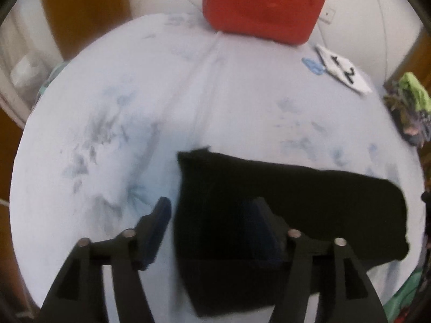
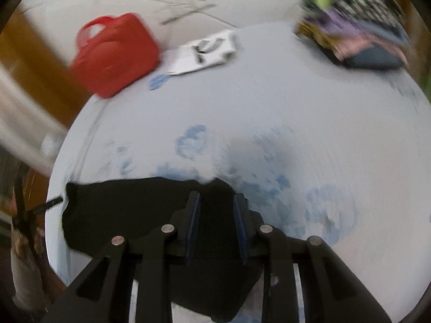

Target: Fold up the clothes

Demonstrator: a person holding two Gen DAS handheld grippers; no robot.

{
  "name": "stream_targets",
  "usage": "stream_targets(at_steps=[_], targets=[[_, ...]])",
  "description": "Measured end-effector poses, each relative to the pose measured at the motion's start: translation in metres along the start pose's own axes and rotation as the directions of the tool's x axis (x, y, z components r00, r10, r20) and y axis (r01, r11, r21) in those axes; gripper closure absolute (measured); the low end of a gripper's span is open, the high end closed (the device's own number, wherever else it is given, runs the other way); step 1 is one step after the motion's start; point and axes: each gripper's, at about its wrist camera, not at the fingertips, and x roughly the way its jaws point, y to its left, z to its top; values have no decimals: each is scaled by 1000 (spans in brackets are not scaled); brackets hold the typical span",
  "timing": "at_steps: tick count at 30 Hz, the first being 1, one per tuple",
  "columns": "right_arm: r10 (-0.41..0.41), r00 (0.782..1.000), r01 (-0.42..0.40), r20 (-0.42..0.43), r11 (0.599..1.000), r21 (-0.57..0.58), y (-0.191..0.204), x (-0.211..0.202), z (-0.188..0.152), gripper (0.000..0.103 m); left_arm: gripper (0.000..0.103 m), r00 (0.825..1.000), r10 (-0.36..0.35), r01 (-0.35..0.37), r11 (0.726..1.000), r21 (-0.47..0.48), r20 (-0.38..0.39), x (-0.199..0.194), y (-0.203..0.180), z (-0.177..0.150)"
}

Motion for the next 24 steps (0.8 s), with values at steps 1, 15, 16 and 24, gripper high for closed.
stream_targets(at_steps=[1,15,16,24], targets=[[12,1000,-13,-16,999,-44,4,3,4,69,33,1000,1,-1,1000,-21,4,-2,-10,-7],[203,932,-353,-301,701,-620,-20,34,39,47,32,993,113,-97,911,-400,18,-16,-216,-130],[210,924,-374,-319,668,-644,-21,33,41,47,32,993,122,-106,901,-421,9,-15,-232,-138],[256,864,-503,-434,494,-709,-25,52,50,47,32,989,139,-137,800,-584,-41,9,-320,-184]])
